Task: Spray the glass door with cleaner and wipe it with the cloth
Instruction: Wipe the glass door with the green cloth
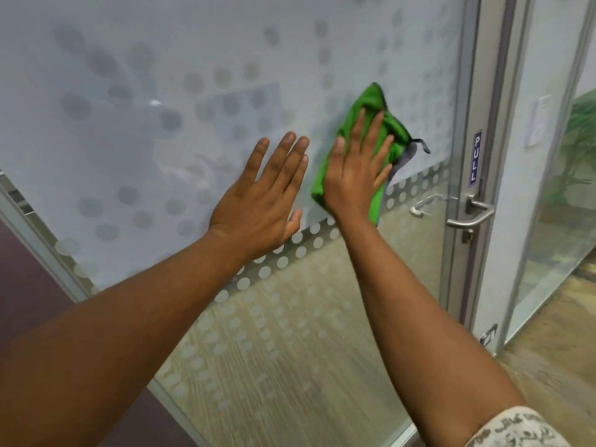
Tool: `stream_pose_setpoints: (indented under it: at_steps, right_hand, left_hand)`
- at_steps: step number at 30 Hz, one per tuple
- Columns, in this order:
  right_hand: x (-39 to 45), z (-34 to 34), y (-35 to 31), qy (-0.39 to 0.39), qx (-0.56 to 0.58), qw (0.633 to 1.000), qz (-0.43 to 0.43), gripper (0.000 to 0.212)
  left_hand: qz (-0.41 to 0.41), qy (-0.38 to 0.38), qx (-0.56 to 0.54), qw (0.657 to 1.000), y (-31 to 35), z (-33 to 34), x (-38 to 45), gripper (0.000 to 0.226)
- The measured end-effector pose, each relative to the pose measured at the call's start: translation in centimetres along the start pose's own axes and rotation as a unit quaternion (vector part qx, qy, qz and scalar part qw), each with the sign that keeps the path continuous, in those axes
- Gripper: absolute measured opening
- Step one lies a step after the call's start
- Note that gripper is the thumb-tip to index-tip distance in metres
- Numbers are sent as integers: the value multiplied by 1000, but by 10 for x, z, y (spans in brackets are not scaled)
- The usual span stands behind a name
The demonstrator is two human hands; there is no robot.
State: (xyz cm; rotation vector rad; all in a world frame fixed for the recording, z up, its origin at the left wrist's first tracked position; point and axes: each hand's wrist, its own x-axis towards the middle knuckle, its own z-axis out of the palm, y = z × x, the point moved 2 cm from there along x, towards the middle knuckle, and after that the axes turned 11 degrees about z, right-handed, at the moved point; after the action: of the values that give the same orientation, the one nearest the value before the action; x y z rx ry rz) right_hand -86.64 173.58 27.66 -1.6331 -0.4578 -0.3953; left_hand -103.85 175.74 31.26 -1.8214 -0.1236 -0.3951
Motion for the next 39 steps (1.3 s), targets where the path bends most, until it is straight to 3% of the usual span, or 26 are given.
stream_pose_setpoints:
  at_steps: [5,8,10,13,15,17,19,22,25,29,33,36,39]
  right_hand:
    - [16,-6,14,11,25,991,135,62]
    - [-3,-7,19,-1,29,984,174,61]
    - [-22,-5,8,-12,-1,993,121,60]
    - [-53,2,-25,-36,-37,996,-77,62]
    - [-58,7,-55,-31,-56,981,-186,75]
    - [-49,8,-91,-6,-91,966,-243,92]
    - [-29,5,-129,13,-99,956,-276,82]
    - [10,-3,-172,15,-61,959,-276,60]
    - [51,-12,-187,12,-33,969,-244,57]
    - [93,-21,-165,25,-38,987,-153,58]
    - [82,-20,-123,16,-22,997,-66,58]
    - [48,-16,-111,6,-41,995,-96,58]
    - [39,-14,-130,-6,-52,977,-209,57]
  left_hand:
    - [8,-10,-26,1000,-1,-6,0,81]
    - [6,-2,-54,999,-14,-16,4,83]
    - [-12,18,-65,998,-28,-23,8,84]
    - [-53,39,-63,996,-53,-32,16,85]
    - [-78,30,-67,994,-69,-39,18,89]
    - [-102,32,-69,992,-88,-46,17,93]
    - [-124,48,-68,989,-108,-50,15,95]
    - [-154,49,-54,985,-138,-49,6,98]
    - [-166,30,-44,985,-153,-41,-3,97]
    - [-157,34,-17,987,-153,-33,-5,93]
    - [-153,41,-5,987,-153,-29,-4,90]
    - [-154,43,-4,987,-153,-29,-3,88]
    - [-155,42,-5,987,-152,-31,-4,87]
